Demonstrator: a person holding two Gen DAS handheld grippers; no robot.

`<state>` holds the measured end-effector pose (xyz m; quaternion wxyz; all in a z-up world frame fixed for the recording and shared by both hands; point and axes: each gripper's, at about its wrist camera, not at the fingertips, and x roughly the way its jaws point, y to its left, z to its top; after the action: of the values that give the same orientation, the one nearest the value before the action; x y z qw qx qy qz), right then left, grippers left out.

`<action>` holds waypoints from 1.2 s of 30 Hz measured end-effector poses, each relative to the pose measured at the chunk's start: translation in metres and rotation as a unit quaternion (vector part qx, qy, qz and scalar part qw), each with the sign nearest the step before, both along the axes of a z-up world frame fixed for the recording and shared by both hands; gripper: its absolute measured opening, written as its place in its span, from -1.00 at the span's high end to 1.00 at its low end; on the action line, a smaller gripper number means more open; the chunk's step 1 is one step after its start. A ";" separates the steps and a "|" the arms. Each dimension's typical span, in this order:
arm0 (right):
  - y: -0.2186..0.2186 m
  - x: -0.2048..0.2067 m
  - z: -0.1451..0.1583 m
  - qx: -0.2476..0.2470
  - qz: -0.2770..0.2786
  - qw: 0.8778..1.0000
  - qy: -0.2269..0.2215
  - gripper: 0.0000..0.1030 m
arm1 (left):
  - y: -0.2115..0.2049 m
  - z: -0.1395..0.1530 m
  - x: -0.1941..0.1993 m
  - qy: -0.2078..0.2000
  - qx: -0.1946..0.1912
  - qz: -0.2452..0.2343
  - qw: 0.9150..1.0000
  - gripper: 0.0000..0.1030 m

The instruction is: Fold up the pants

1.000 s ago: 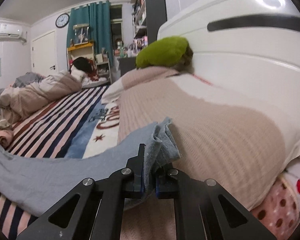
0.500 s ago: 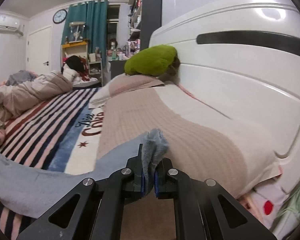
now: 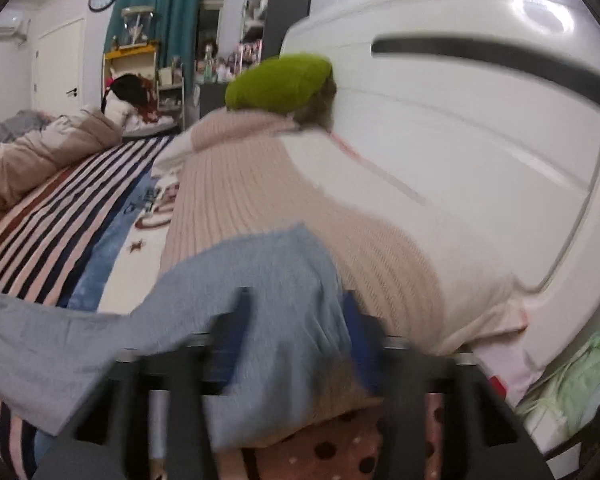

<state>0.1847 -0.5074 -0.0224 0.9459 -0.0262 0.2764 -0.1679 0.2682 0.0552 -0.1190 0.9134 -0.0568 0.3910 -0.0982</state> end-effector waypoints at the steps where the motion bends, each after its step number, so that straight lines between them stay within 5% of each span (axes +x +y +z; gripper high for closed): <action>1: 0.007 0.000 0.008 -0.020 0.003 1.000 -0.009 -0.01 | -0.009 0.002 0.005 -0.002 0.005 -0.017 1.000 -0.40; 4: 0.034 0.013 0.021 -0.056 0.056 0.997 -0.005 -0.10 | -0.038 0.009 0.019 -0.015 0.022 -0.070 0.997 -0.40; 6: 0.058 0.033 0.015 -0.072 0.109 0.990 0.045 -0.11 | -0.055 0.011 0.026 -0.018 0.028 -0.097 0.995 -0.40; 9: 0.070 0.039 0.001 -0.088 0.108 0.988 0.060 -0.11 | -0.073 0.011 0.028 -0.023 0.030 -0.119 0.992 -0.40; 13: 0.033 0.012 -0.011 0.017 0.047 0.998 0.026 -0.40 | -0.072 0.003 0.022 -0.018 0.022 -0.119 0.993 -0.40; 18: -0.032 -0.034 -0.042 0.112 -0.049 0.992 0.008 -0.49 | -0.055 -0.009 0.014 0.001 0.007 -0.092 0.996 -0.40; 24: -0.059 -0.042 -0.073 0.205 -0.030 0.978 -0.021 -0.48 | -0.044 -0.008 0.005 0.005 0.001 -0.071 0.997 -0.40; 28: -0.041 -0.031 -0.073 0.173 -0.015 0.984 -0.040 -0.16 | -0.041 -0.004 0.002 0.001 0.002 -0.063 0.998 -0.40; 30: -0.031 -0.027 -0.070 0.142 -0.025 0.988 -0.049 0.23 | -0.039 -0.003 0.001 0.000 -0.002 -0.060 0.998 -0.40; 32: -0.020 -0.027 -0.068 0.113 -0.025 0.991 -0.060 0.88 | -0.037 -0.002 -0.001 -0.001 -0.004 -0.057 0.998 -0.40; 36: -0.012 -0.025 -0.057 0.114 -0.003 0.991 -0.074 0.91 | -0.031 0.001 -0.006 -0.007 -0.008 -0.051 0.999 -0.40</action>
<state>0.1597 -0.5190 -0.0791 0.9600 0.0951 0.2229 -0.1399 0.2623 0.0238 -0.1177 0.9094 -0.0431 0.3865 -0.1478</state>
